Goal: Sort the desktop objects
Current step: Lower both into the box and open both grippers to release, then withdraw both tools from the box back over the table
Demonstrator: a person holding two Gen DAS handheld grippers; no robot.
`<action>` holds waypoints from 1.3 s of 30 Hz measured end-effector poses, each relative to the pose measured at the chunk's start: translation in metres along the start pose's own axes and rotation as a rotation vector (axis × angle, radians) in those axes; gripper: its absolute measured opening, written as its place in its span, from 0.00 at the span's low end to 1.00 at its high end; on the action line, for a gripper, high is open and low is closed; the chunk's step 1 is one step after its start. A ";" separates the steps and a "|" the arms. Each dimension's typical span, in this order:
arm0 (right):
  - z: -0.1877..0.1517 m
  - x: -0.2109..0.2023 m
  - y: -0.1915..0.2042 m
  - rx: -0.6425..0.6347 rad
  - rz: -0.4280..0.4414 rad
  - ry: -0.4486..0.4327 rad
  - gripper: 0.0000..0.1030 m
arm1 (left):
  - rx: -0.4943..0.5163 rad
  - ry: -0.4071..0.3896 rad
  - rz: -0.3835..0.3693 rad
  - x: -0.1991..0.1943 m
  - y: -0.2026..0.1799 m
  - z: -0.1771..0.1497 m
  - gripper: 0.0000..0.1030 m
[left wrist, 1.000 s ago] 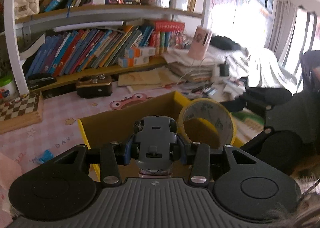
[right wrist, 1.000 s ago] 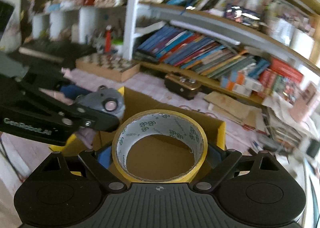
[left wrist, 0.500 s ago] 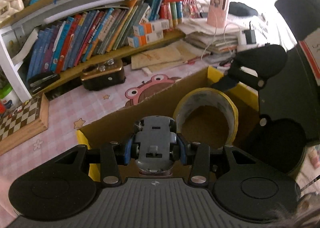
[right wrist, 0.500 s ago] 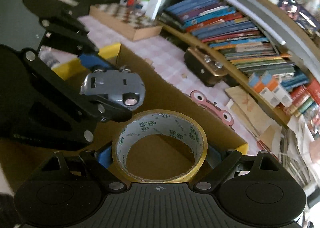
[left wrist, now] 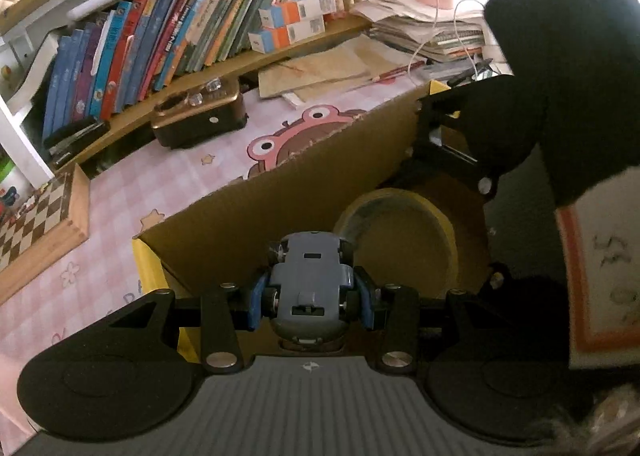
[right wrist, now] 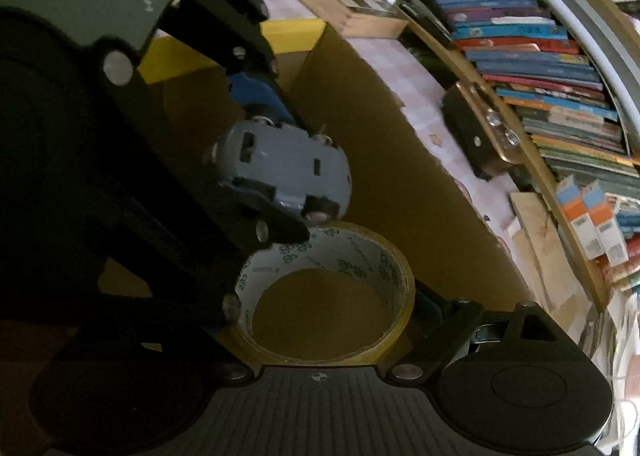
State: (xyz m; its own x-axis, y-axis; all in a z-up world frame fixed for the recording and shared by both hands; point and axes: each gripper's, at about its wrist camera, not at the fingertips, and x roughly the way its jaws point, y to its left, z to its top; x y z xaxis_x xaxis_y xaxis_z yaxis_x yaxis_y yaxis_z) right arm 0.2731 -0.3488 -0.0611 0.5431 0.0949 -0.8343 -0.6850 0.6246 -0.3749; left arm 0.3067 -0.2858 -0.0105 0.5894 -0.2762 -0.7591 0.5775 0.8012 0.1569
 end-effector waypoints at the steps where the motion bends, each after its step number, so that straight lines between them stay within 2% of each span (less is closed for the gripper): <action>1: 0.001 0.002 0.000 0.004 0.002 0.002 0.90 | -0.002 0.008 -0.001 0.001 0.000 0.000 0.40; 4: 0.003 0.005 -0.001 0.009 0.007 0.011 0.90 | -0.015 0.019 0.002 0.003 0.003 0.001 0.40; 12: 0.002 0.005 -0.002 0.031 -0.036 0.019 0.93 | -0.044 0.020 0.035 0.002 0.008 0.002 0.58; 16: 0.000 -0.003 -0.002 0.023 -0.064 -0.003 0.94 | -0.051 -0.034 0.055 -0.008 0.006 0.000 0.72; 19: -0.002 -0.015 -0.004 0.038 -0.094 -0.032 0.95 | -0.079 -0.122 0.072 -0.023 0.007 -0.005 0.85; 20: -0.003 -0.019 -0.005 0.052 -0.105 -0.045 0.95 | -0.097 -0.144 0.072 -0.028 0.008 -0.007 0.85; 25: -0.011 -0.051 -0.015 0.175 -0.164 -0.140 0.95 | -0.181 -0.216 0.066 -0.056 0.007 -0.014 0.87; 29: -0.019 -0.085 -0.023 0.344 -0.209 -0.248 0.95 | -0.226 -0.299 0.083 -0.090 0.005 -0.019 0.92; 32: -0.026 -0.113 -0.022 0.425 -0.250 -0.341 0.95 | -0.263 -0.351 0.092 -0.114 0.004 -0.024 0.95; 39: -0.050 -0.162 -0.011 0.632 -0.354 -0.522 0.95 | -0.353 -0.447 0.156 -0.164 0.008 -0.045 0.97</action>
State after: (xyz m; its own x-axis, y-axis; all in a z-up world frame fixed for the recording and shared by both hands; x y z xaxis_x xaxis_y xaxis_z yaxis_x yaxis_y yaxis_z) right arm 0.1684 -0.4102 0.0584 0.9294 0.0599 -0.3641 -0.1234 0.9804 -0.1538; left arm 0.1895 -0.2108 0.0867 0.8776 -0.2763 -0.3918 0.2870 0.9574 -0.0323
